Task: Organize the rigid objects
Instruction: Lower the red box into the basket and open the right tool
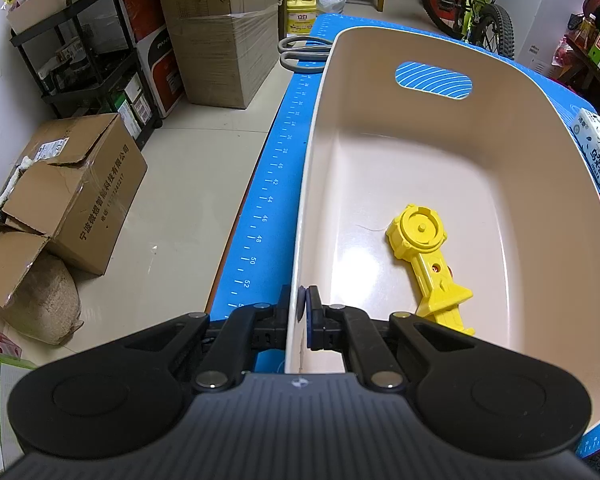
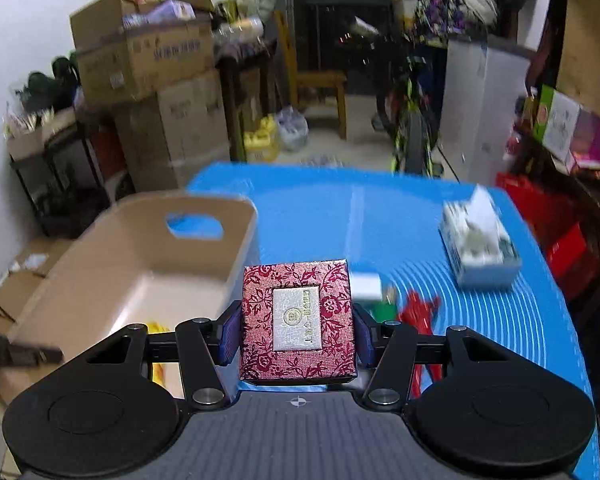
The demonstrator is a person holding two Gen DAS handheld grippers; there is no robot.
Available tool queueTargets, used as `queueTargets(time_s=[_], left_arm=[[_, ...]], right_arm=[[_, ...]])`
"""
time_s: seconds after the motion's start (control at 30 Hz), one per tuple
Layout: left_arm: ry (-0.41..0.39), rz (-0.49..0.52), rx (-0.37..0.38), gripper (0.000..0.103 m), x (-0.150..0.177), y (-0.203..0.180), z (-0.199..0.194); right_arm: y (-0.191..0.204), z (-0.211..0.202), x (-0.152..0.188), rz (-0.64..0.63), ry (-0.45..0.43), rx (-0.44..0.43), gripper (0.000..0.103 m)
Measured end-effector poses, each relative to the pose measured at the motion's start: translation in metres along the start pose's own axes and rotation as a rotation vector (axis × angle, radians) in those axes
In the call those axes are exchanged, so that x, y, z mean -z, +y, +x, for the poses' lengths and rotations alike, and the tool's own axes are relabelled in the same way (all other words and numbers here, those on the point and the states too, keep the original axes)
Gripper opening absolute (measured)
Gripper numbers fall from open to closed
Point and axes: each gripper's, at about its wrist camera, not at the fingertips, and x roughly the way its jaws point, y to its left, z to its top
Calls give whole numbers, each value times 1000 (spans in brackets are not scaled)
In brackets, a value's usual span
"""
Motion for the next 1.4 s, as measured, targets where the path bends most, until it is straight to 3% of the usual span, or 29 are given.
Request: queueTargets(time_s=[0.33, 0.6, 0.77, 1.2, 1.4], left_arm=[[-1, 7, -3, 8, 0, -2, 0], [-1, 8, 0, 8, 0, -2, 0], [0, 9, 3, 8, 0, -1, 0], [-1, 6, 9, 8, 0, -1, 0], [2, 12, 3, 8, 0, -4, 1]], right_arm=[[59, 26, -31, -78, -22, -81, 60], [112, 68, -30, -140, 75, -130, 60], [137, 90, -18, -207, 145, -112, 60], [144, 129, 7, -278, 324, -39, 60], [144, 128, 9, -273, 342, -49, 60]])
